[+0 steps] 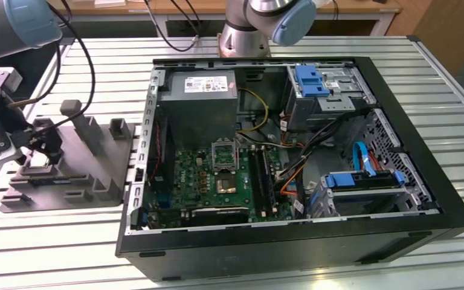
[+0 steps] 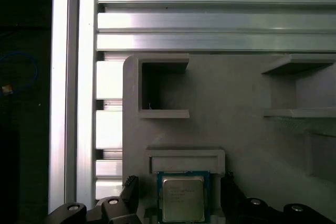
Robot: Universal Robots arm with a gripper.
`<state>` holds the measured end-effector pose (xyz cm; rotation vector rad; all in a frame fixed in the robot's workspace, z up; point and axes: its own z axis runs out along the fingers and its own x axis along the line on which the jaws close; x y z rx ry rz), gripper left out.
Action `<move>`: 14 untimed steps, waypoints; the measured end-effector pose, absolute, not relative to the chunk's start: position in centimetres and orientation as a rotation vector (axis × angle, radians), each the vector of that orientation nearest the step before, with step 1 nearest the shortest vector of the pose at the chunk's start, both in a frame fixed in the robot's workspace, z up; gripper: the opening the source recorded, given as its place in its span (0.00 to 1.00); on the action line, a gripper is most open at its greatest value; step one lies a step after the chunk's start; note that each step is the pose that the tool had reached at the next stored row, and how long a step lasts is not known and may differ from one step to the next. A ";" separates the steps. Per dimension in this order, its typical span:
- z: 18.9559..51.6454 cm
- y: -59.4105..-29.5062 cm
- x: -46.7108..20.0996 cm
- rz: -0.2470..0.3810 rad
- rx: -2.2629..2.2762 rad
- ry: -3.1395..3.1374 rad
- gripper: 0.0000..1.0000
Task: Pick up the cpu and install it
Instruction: 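Pick up the cpu and move it towards the insertion slot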
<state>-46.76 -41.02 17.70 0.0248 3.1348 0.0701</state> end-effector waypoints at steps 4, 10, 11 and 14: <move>17.7 -41.0 -46.7 0.070 0.012 3.135 0.72; 17.7 -40.9 -46.6 0.070 0.011 3.135 0.72; 17.7 -40.9 -46.6 0.070 0.011 3.135 0.72; 17.7 -40.9 -46.6 0.070 0.011 3.135 0.71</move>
